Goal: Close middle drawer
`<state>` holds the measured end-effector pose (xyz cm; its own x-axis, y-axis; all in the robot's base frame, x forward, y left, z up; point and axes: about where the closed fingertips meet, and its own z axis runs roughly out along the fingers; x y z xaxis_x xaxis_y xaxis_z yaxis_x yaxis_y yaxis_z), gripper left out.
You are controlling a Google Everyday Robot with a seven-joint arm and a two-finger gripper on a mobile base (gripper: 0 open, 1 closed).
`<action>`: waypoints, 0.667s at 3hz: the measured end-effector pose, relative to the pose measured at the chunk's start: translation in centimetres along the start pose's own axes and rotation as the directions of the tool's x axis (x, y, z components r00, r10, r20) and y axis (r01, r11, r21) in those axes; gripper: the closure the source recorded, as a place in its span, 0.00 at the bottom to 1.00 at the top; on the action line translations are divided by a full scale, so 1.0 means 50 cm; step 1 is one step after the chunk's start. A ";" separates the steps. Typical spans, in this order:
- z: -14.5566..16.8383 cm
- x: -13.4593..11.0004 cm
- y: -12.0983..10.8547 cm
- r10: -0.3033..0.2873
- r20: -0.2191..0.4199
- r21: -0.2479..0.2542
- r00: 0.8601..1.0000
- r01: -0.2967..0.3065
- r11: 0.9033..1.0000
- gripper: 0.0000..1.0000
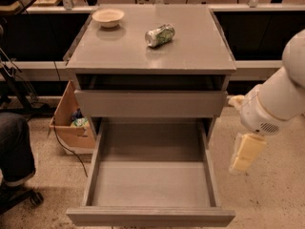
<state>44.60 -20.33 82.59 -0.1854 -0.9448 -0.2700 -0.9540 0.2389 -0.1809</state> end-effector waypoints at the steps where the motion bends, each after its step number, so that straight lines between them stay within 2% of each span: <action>1: 0.133 0.003 0.041 0.002 0.015 -0.076 1.000 -0.001 0.997 0.00; 2: 0.133 0.004 0.042 0.005 0.022 -0.076 1.000 -0.004 0.997 0.00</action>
Offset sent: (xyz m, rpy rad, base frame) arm -0.0011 0.0146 -0.0511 0.0249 0.0495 0.0180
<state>44.14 -18.51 75.85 -0.1852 -0.9384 -0.2916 -0.9684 0.2247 -0.1080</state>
